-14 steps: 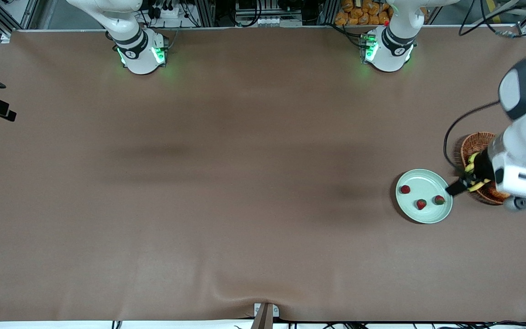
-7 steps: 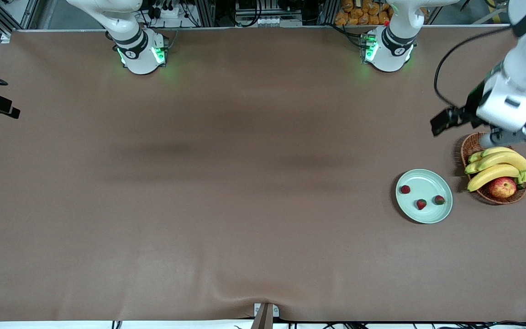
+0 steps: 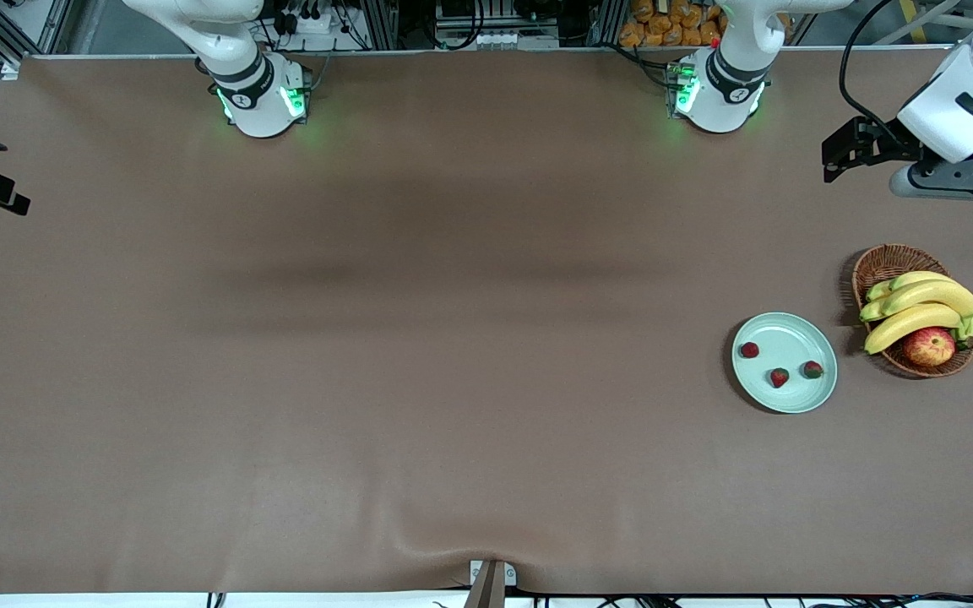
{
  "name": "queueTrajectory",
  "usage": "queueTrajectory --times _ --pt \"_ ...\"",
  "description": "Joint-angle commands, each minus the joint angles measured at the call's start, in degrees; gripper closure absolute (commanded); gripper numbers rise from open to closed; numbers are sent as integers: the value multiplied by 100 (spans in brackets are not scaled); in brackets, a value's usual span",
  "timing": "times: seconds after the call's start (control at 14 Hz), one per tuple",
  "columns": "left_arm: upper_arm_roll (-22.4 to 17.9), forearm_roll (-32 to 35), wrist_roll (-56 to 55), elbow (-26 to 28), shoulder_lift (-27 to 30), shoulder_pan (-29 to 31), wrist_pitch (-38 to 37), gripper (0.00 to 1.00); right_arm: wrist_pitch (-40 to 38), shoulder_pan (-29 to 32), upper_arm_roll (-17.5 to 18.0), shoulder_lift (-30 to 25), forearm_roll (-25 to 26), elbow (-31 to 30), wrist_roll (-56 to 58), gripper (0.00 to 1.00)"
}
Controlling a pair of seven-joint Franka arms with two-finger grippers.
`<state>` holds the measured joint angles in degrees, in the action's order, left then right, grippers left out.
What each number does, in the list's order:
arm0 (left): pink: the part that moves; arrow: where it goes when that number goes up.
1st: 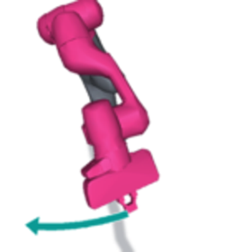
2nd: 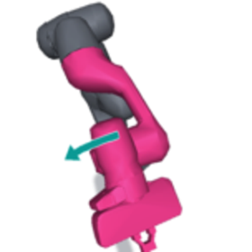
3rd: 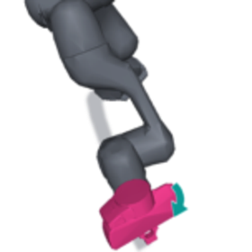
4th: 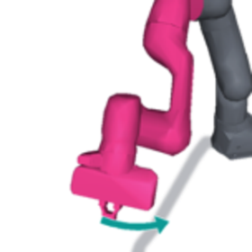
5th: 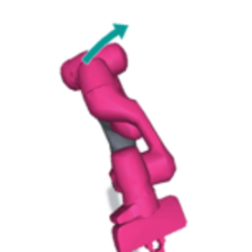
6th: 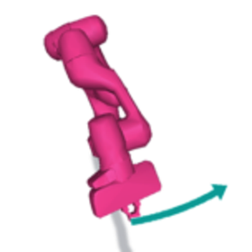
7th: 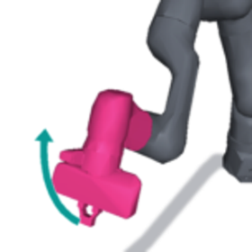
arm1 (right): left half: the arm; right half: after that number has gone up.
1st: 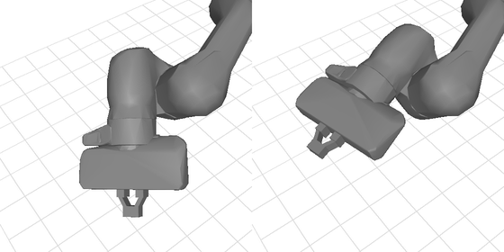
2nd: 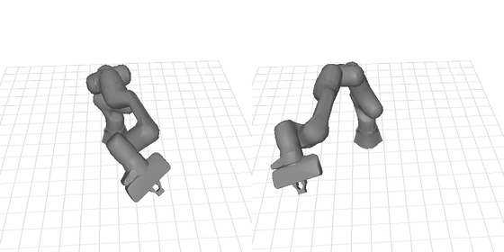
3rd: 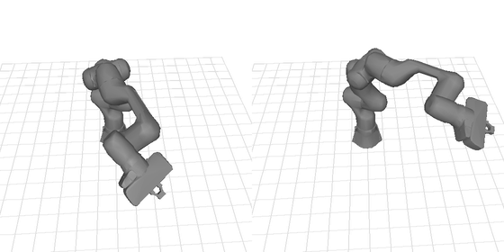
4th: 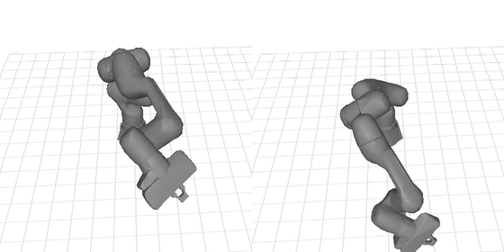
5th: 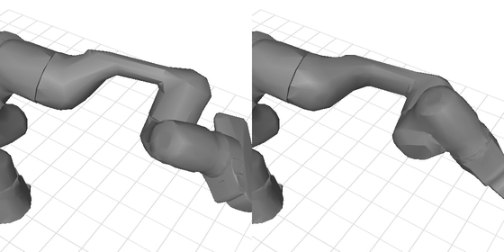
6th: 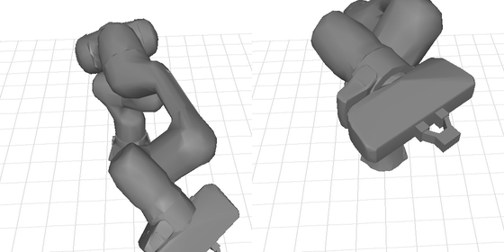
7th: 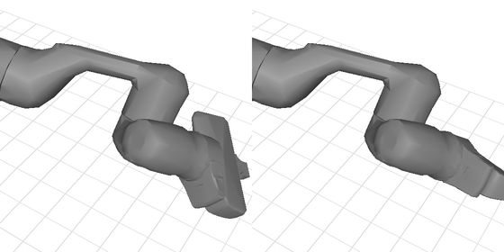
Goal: Collect all strawberries into plate
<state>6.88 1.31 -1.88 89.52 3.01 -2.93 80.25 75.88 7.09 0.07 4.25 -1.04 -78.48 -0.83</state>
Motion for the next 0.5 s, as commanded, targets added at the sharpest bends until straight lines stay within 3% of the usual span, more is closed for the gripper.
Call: queueTrajectory --times 0.0,0.43 --pt "-64 -332 48 119 86 -41 191 0 -135 -120 -42 -56 165 61 -76 0" --pt "-11 -315 -66 154 -10 -50 991 0 -188 -129 -42 -48 148 78 -58 0"
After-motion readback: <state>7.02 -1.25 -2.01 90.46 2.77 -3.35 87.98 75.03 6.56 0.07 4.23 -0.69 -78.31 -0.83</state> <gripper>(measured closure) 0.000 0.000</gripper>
